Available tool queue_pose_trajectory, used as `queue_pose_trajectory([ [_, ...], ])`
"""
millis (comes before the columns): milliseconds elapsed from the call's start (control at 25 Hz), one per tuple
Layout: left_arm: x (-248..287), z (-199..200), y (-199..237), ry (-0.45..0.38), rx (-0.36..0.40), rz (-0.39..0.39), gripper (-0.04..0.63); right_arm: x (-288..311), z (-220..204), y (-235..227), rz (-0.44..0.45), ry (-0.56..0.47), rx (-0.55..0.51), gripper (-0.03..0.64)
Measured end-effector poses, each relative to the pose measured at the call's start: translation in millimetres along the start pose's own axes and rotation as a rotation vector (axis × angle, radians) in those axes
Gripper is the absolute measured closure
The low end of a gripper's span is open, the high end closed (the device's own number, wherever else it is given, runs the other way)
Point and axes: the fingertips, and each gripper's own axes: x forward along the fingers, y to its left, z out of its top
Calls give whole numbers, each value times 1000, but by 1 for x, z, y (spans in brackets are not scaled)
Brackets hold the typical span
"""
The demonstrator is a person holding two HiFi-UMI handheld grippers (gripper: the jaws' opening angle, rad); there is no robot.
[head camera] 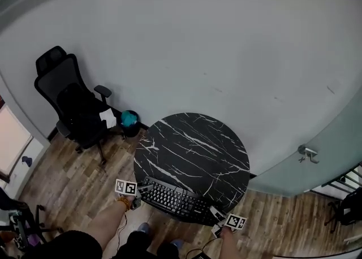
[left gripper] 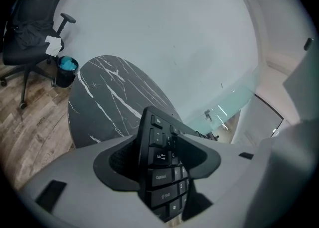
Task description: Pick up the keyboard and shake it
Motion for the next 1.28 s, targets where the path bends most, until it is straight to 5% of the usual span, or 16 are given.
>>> queue_pose_trajectory([
  [640,27,-2,36,33,4,130,354,24,-5,-64,-182,-39,0,396],
  [1280,28,-9,49,34,77,321,336,24,-13,-96,-498,-47,-116,360],
])
